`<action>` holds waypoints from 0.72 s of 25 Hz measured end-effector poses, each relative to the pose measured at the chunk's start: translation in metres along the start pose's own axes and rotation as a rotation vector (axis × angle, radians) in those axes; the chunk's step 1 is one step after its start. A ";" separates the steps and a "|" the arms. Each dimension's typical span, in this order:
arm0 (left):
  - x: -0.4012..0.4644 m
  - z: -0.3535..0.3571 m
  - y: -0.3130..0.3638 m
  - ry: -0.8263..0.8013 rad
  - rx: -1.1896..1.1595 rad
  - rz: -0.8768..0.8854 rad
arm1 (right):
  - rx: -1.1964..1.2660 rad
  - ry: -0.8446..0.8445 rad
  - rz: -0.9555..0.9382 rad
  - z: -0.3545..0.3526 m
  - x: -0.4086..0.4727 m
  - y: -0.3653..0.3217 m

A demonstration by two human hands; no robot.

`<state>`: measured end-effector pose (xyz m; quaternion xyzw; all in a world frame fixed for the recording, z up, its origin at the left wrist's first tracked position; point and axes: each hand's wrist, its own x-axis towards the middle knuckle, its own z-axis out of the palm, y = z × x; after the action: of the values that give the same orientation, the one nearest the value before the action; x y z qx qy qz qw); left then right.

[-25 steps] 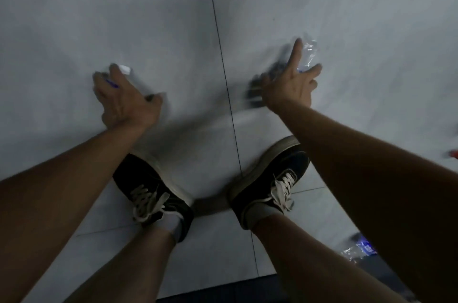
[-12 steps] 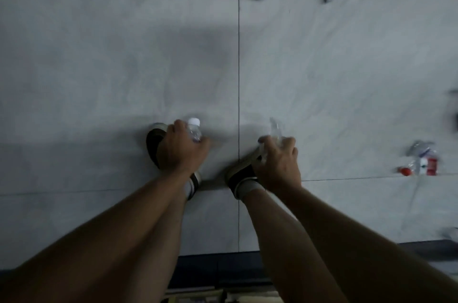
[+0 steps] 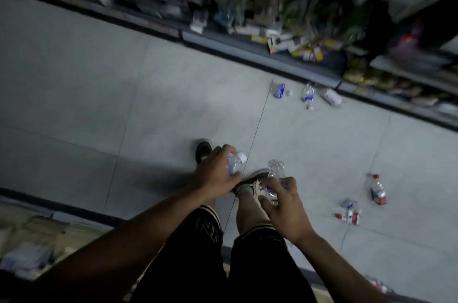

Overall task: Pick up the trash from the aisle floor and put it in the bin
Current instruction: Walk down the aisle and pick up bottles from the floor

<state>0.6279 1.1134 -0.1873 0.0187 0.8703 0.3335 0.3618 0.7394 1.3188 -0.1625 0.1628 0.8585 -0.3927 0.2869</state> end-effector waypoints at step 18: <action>-0.126 -0.300 -0.074 0.408 -0.073 -0.092 | -0.220 -0.192 -0.297 -0.096 0.028 -0.310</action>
<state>0.5437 0.8515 0.0009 -0.1020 0.9128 0.3449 0.1936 0.5261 1.1960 0.0501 -0.0360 0.8795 -0.3482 0.3223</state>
